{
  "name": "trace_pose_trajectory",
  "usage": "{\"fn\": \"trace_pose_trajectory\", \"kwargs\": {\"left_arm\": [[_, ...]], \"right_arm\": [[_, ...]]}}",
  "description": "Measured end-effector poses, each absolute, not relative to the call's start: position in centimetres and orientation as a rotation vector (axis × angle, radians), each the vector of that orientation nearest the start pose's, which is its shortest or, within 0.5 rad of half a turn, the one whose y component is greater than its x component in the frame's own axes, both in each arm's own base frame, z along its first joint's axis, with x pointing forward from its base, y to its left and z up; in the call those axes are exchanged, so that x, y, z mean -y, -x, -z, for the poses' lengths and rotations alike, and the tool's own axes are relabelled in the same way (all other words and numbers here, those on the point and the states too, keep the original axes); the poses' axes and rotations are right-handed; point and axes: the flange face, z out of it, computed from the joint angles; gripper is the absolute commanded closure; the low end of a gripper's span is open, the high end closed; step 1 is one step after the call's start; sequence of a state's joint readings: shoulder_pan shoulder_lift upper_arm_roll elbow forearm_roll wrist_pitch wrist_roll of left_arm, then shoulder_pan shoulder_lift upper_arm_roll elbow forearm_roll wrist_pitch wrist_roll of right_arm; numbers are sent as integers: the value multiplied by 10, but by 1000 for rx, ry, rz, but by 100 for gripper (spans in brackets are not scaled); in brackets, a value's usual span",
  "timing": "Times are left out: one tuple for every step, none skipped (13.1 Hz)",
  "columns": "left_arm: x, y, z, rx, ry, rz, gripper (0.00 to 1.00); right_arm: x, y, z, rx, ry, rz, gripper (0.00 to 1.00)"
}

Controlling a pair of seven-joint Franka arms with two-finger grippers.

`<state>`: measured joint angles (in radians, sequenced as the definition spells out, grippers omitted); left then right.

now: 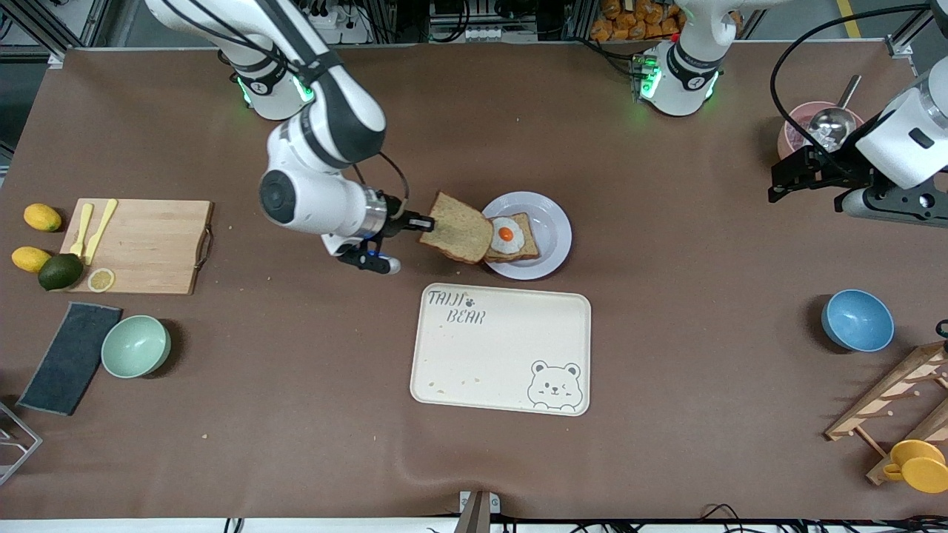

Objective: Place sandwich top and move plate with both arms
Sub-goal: 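Lay the bread slice onto the egg toast and open the right gripper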

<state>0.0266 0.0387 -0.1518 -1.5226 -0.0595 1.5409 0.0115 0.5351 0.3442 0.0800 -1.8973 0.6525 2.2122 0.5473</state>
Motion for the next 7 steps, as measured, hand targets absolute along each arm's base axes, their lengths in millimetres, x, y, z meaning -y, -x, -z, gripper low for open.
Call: {"fn": "trace_pose_trajectory", "kwargs": {"left_arm": [[75,-559,-623,-221,3198,-38,0],[75,-559,-623,-221,3198,-38,0],[75,-559,-623,-221,3198,-38,0],[75,-559,-623,-221,3198,-38,0],[75,-559,-623,-221,3198,-38,0],[75,-559,-623,-221,3198,-38,0],[75,-559,-623,-220,3198,-38,0]], "right_arm": [[-392,-493,-318,-476,2637,-416,100],[-408,-485,-310,-486,2640,-390,100],[-423,-477,-303,-491,2643,-363,100],[-435,-469,-294,-488,2646,-339,100],[-444,-464,-287,-491,2647,-322,100],[-451,-460,-281,-504,2646,-315,100],[-458,-457,-277,-518,2645,-318,100]]}}
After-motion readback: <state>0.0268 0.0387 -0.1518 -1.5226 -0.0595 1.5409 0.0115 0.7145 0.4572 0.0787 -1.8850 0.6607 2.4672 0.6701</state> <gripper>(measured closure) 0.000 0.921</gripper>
